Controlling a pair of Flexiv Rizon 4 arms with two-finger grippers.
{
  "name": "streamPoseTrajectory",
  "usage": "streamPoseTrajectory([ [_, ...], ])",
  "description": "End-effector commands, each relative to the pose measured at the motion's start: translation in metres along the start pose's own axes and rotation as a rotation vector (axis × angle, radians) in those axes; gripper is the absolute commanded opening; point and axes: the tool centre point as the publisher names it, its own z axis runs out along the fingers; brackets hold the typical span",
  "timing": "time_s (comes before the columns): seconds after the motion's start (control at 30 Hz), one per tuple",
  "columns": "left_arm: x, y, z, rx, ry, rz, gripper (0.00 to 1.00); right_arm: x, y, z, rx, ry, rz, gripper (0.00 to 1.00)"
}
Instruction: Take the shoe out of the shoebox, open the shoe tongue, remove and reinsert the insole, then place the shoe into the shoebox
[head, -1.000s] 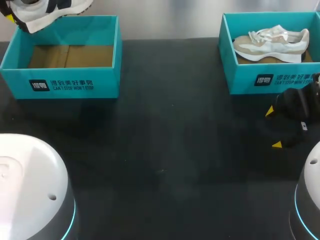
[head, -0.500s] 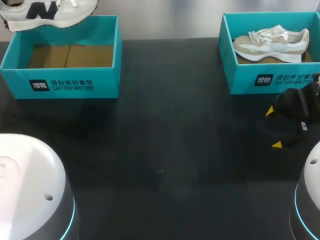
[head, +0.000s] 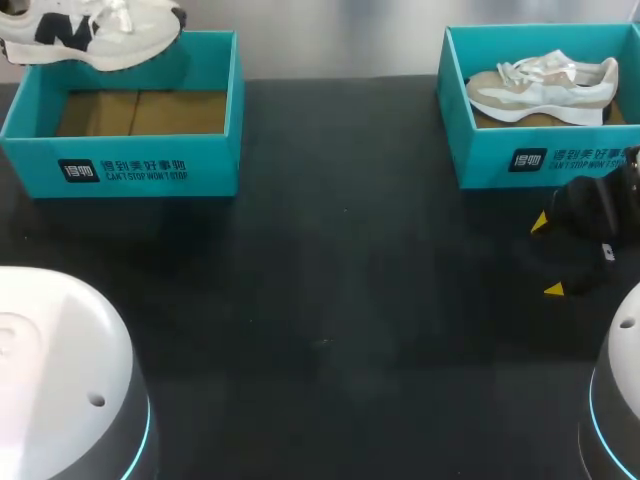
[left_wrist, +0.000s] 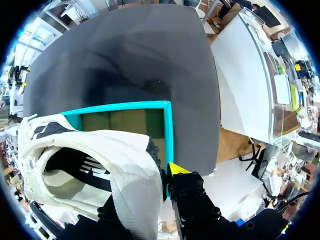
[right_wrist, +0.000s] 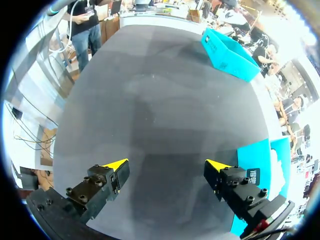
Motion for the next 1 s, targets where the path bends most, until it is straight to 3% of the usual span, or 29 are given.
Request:
streamPoseTrajectory([
  [0.03, -0.004, 0.004, 0.014, -0.012, 0.021, -0.007, 0.00, 0.001, 0.001, 0.001, 0.004, -0.001, 0.001, 1.00],
  [0.47, -0.002, -0.001, 0.064, 0.053, 0.060, -0.023, 0.00, 0.001, 0.001, 0.001, 0.004, -0.001, 0.001, 1.00],
  [1.0, -0.002, -0.001, 0.067, 0.081, 0.067, -0.028, 0.00, 0.001, 0.001, 0.001, 0.004, -0.001, 0.001, 1.00],
])
